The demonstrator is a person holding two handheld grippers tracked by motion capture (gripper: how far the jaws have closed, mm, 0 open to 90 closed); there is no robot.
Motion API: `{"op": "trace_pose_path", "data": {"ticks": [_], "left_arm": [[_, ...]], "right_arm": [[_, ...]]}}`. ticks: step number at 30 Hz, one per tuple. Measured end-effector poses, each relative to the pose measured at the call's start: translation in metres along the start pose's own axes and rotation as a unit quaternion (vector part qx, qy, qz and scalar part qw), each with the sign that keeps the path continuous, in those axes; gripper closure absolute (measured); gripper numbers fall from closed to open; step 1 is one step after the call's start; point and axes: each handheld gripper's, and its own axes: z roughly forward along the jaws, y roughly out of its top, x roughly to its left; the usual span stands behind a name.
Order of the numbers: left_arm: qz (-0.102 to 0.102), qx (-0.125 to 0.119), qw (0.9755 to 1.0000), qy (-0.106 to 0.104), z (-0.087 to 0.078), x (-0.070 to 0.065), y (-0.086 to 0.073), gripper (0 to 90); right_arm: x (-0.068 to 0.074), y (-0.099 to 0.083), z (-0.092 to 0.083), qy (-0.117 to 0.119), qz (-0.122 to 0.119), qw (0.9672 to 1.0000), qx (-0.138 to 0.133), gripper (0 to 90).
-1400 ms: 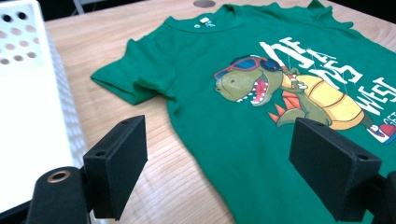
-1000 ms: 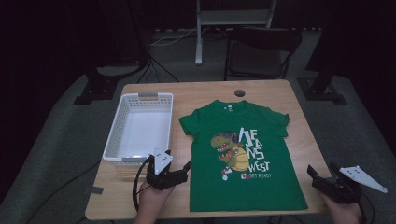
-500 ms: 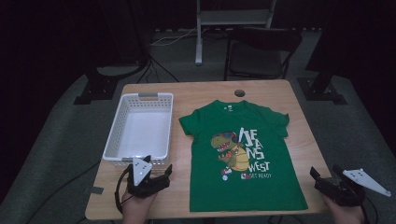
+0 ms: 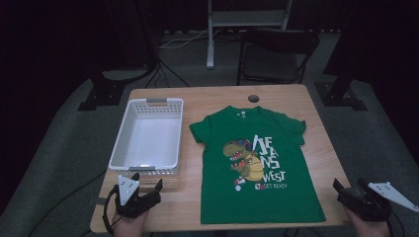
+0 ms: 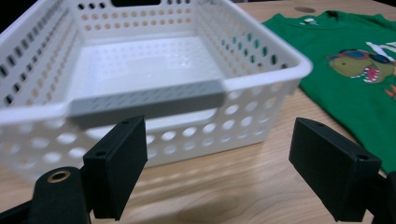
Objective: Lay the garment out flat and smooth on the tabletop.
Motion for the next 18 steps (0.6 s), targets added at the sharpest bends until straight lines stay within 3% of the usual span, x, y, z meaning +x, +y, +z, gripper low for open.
{"op": "trace_pose_path", "data": {"ticks": [18], "left_arm": [[-0.040, 0.015, 0.9976, 0.054, -0.019, 0.039, -0.029, 20.2]], "right_arm": [[-0.003, -0.007, 0.004, -0.013, -0.008, 0.9996, 0.024, 17.9]]}}
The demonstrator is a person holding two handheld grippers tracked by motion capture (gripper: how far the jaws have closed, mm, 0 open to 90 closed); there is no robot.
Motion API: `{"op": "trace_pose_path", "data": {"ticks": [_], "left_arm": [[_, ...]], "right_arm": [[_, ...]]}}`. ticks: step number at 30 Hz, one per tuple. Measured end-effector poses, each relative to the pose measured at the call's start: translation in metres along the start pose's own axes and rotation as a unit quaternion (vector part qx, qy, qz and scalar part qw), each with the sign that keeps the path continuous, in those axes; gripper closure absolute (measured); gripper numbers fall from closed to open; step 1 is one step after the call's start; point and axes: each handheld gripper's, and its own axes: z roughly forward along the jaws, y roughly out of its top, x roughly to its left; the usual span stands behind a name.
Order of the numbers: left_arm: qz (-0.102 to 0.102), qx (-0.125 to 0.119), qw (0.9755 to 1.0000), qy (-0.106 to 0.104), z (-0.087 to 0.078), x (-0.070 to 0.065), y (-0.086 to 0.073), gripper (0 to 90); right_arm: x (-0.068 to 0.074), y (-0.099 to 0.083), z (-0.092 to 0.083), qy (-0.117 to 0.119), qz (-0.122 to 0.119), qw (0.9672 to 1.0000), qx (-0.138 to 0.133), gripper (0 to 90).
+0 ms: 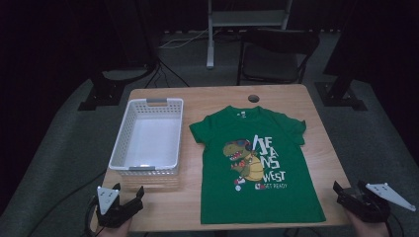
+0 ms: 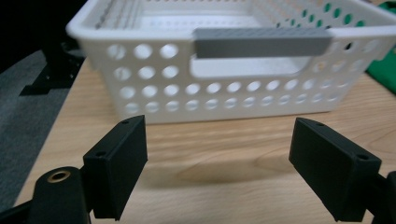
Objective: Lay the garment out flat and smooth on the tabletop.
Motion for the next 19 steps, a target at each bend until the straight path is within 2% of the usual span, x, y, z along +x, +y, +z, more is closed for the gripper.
{"op": "trace_pose_path", "data": {"ticks": [3, 6, 9, 12, 15, 17, 19], "left_arm": [[-0.023, 0.001, 0.9997, 0.002, 0.001, 0.008, -0.005, 20.2], [-0.036, 0.013, 0.9992, 0.010, 0.002, 0.014, -0.010, 20.2], [-0.044, 0.028, 0.9983, 0.025, 0.004, 0.018, -0.013, 20.2], [-0.048, 0.038, 0.9977, 0.031, 0.005, 0.022, -0.015, 20.2], [-0.052, 0.043, 0.9972, 0.033, 0.006, 0.024, -0.015, 20.2], [-0.056, 0.055, 0.9963, 0.034, 0.008, 0.025, -0.014, 20.2], [-0.054, 0.053, 0.9965, 0.034, 0.008, 0.024, -0.014, 20.3]], "right_arm": [[0.002, -0.001, 0.002, -0.005, -0.008, 0.9999, 0.008, 17.9], [0.003, -0.001, 0.002, -0.006, -0.011, 0.9999, 0.012, 17.9], [0.002, -0.001, 0.004, -0.006, -0.010, 0.9998, 0.017, 17.9], [0.002, -0.002, 0.004, -0.007, -0.007, 0.9997, 0.021, 17.9], [0.002, -0.002, 0.005, -0.008, -0.008, 0.9997, 0.023, 17.9], [0.002, -0.002, 0.006, -0.010, -0.009, 0.9996, 0.026, 17.9], [0.003, -0.002, 0.006, -0.010, -0.008, 0.9995, 0.027, 17.9]]}}
